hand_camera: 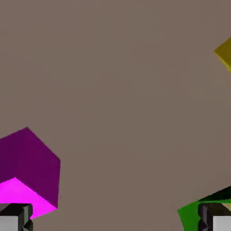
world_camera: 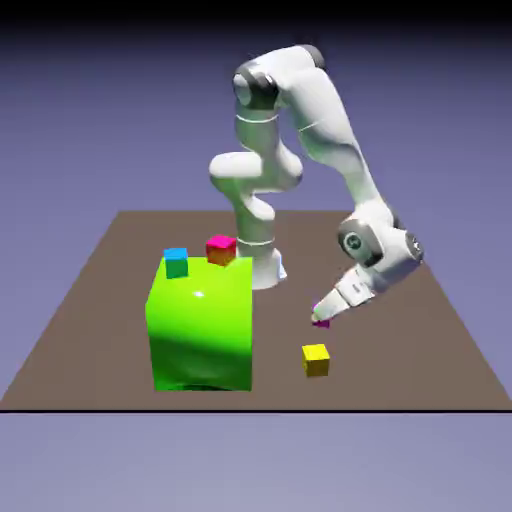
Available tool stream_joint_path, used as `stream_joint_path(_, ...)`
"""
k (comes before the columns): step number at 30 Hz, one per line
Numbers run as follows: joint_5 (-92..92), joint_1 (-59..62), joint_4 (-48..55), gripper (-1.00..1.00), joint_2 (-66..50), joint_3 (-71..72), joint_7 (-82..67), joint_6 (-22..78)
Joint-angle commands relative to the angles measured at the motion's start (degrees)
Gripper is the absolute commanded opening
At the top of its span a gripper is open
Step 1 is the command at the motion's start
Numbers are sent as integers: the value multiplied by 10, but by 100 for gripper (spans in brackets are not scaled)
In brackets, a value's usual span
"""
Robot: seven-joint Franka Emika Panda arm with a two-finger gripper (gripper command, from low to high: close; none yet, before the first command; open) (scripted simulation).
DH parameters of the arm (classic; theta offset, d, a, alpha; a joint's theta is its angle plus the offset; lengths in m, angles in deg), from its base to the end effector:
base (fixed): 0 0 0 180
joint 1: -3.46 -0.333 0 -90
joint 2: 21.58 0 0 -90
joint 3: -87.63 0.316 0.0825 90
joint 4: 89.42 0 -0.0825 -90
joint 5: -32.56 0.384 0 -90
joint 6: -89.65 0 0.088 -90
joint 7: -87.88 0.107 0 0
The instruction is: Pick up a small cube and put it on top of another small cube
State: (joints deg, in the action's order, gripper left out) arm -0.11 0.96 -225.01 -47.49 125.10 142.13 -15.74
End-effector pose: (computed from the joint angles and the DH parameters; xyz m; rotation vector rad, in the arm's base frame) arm 0.3157 0.2483 0.1428 2.3695 0.2699 -0.5275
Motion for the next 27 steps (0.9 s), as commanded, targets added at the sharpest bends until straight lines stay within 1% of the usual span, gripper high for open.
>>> stream_joint_path(1,-12,-1,9,0,-21,13,4,24)
stream_joint_path(9,-104,-6,81,0,-187,120,38,219)
stream_joint_path(10,-110,-6,85,0,-197,126,40,231)
stream_joint_path(11,-110,-6,85,0,-197,126,40,231)
stream_joint_path(13,-158,10,44,0,-219,89,60,182)
stream_joint_path(14,-166,12,37,0,-223,82,63,173)
stream_joint_path(15,-166,12,37,-100,-223,82,63,173)
stream_joint_path(16,-166,12,37,-100,-223,82,63,173)
stream_joint_path(18,-118,-3,78,-100,-201,119,43,222)
stream_joint_path(19,-97,-19,85,-100,-196,131,29,226)
stream_joint_path(27,-37,-89,109,-100,-89,-29,-134,236)
